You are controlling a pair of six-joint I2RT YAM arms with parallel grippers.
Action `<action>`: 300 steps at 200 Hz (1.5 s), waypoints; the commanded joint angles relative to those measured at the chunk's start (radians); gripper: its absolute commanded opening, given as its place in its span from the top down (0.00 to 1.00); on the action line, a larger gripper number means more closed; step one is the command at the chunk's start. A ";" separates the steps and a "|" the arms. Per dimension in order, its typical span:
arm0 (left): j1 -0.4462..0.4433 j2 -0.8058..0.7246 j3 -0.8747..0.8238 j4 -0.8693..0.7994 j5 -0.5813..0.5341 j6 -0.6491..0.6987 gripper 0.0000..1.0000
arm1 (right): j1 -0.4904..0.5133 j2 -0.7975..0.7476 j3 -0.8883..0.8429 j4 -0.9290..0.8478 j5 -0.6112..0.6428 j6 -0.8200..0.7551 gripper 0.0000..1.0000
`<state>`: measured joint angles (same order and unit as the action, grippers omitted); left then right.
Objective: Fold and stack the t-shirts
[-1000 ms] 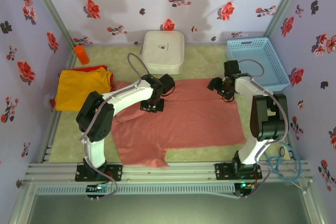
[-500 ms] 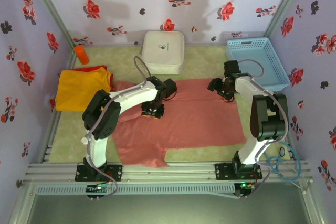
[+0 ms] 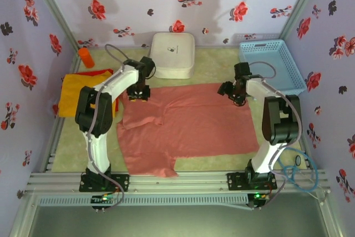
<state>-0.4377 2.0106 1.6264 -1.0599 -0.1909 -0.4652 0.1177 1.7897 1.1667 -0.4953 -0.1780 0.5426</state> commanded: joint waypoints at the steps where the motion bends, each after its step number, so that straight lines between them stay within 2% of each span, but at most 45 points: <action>1: 0.027 0.086 0.030 0.021 -0.011 0.050 0.69 | 0.005 0.056 0.046 -0.003 0.056 0.019 0.29; 37: 0.066 0.186 0.094 0.008 -0.006 0.073 0.70 | 0.005 0.145 0.107 -0.044 0.116 0.033 0.30; 58: 0.092 0.238 0.156 -0.013 0.011 0.091 0.75 | 0.005 0.185 0.148 -0.058 0.138 0.031 0.31; 102: 0.129 0.332 0.302 -0.038 0.030 0.122 0.76 | 0.002 0.232 0.209 -0.071 0.164 0.030 0.31; 143: 0.140 0.411 0.435 -0.062 0.030 0.156 0.74 | 0.000 0.243 0.220 -0.055 0.177 0.040 0.31; 169: 0.140 0.403 0.473 -0.081 0.033 0.159 0.70 | 0.002 0.235 0.236 -0.055 0.176 0.030 0.30; 198: 0.137 0.289 0.416 -0.098 0.034 0.134 0.68 | 0.006 0.162 0.205 -0.033 0.149 0.014 0.25; 245: 0.103 -0.035 0.149 -0.048 0.054 0.069 0.61 | 0.026 -0.003 0.090 -0.018 0.072 0.005 0.22; 278: 0.062 -0.269 -0.132 0.003 0.109 0.013 0.59 | 0.050 -0.166 -0.040 -0.043 0.110 -0.011 0.18; 288: 0.048 -0.354 -0.236 0.024 0.123 -0.015 0.58 | 0.058 -0.220 -0.080 -0.056 0.131 -0.013 0.11; 300: 0.031 -0.457 -0.352 0.041 0.145 -0.049 0.56 | 0.061 -0.290 -0.130 -0.070 0.143 -0.003 0.12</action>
<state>-0.3786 1.6836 1.4681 -1.0386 -0.1097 -0.4244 0.1669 1.6108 1.1191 -0.5148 -0.0765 0.5457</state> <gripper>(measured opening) 0.423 0.880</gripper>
